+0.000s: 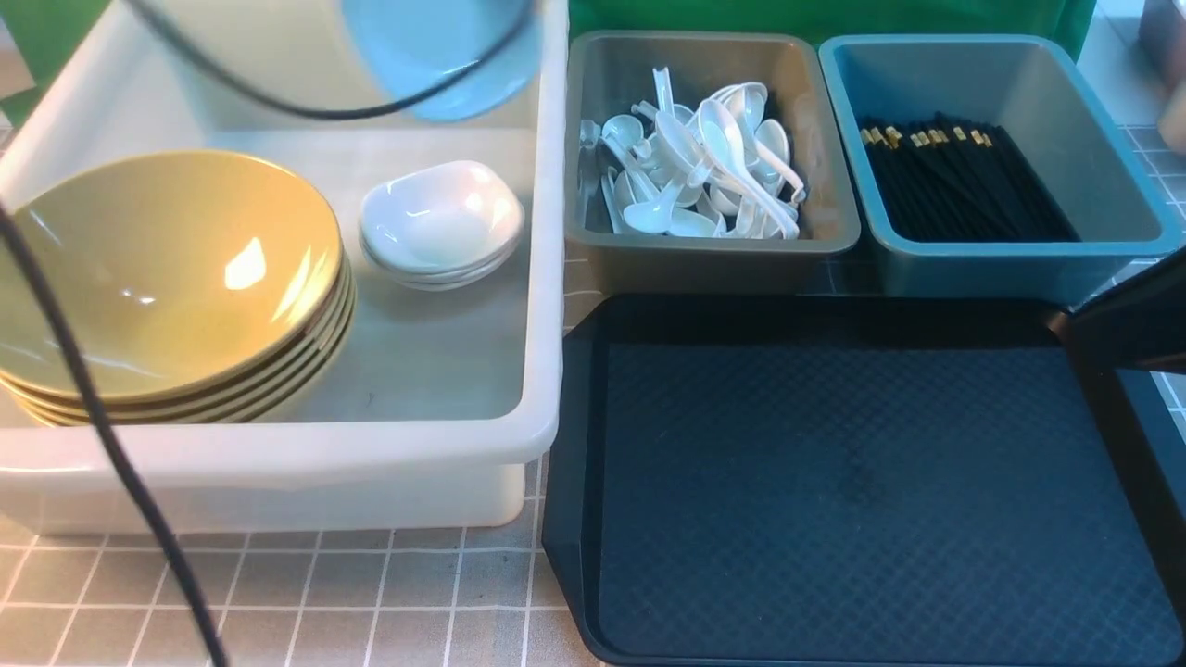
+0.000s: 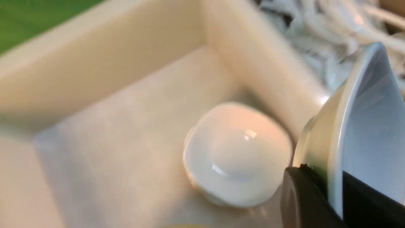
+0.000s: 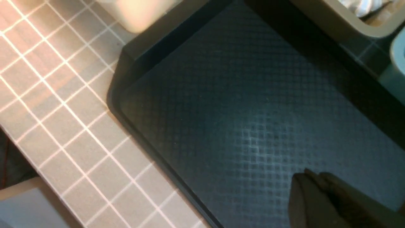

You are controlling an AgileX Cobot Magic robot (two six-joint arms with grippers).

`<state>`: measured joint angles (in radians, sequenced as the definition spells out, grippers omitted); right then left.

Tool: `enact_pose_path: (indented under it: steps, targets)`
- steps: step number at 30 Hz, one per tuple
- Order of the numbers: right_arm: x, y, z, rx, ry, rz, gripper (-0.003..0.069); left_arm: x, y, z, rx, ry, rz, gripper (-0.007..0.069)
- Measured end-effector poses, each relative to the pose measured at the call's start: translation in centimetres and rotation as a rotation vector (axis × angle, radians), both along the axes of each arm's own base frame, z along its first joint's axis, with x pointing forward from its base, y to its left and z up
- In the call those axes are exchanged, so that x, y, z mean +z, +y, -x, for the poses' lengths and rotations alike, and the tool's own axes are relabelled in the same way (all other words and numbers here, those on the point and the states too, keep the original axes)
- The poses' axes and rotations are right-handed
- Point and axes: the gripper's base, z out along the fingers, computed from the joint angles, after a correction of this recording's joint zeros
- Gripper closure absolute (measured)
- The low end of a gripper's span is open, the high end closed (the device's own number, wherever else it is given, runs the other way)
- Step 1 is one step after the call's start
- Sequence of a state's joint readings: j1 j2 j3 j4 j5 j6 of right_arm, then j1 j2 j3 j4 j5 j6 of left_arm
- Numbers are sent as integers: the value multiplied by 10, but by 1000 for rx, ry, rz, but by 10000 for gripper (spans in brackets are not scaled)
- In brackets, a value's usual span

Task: On grey table put chopsticks spoon bowls plates into blue grey white boxes.
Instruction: 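Place the white bowl into the white bin with the other dishes with the left gripper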

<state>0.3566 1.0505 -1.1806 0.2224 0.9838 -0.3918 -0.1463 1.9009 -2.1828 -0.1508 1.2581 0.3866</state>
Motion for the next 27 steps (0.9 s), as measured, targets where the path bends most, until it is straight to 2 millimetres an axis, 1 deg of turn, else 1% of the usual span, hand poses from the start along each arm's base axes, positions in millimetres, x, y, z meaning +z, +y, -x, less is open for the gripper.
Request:
enact_pose_path:
  steps: [2,4,6,10,12,13,14,16,17,20,22,26,27]
  targets:
    - [0,6,-4,28,1,-29,636,-17,16,-9,-3,33,26,620]
    - [3,21,-11,97,11,-45,636,-41,28,-24,-29,46,83,620]
    - [8,37,-17,155,9,-50,636,-59,33,-36,-51,55,113,620]
    - [18,81,-28,294,0,-47,636,-98,34,-59,-98,83,107,620]
    - [23,102,-34,340,-20,-28,636,-115,34,-68,-109,92,98,620]
    - [25,111,-37,358,-31,-12,636,-123,34,-72,-112,94,94,620]
    - [28,115,-39,365,-44,-6,636,-131,34,-76,-116,92,88,620]
    - [32,128,-47,373,-58,25,635,-141,35,-82,-116,86,79,620]
    - [31,131,-49,375,-54,34,635,-143,35,-84,-114,80,75,620]
    - [37,140,-57,376,-67,51,634,-152,36,-91,-100,54,65,610]
    - [39,144,-61,374,-68,57,634,-156,37,-94,-94,46,63,580]
    - [41,147,-65,370,-70,59,631,-167,37,-98,-92,57,61,466]
    - [42,147,-65,370,-71,59,631,-173,38,-99,-92,69,61,402]
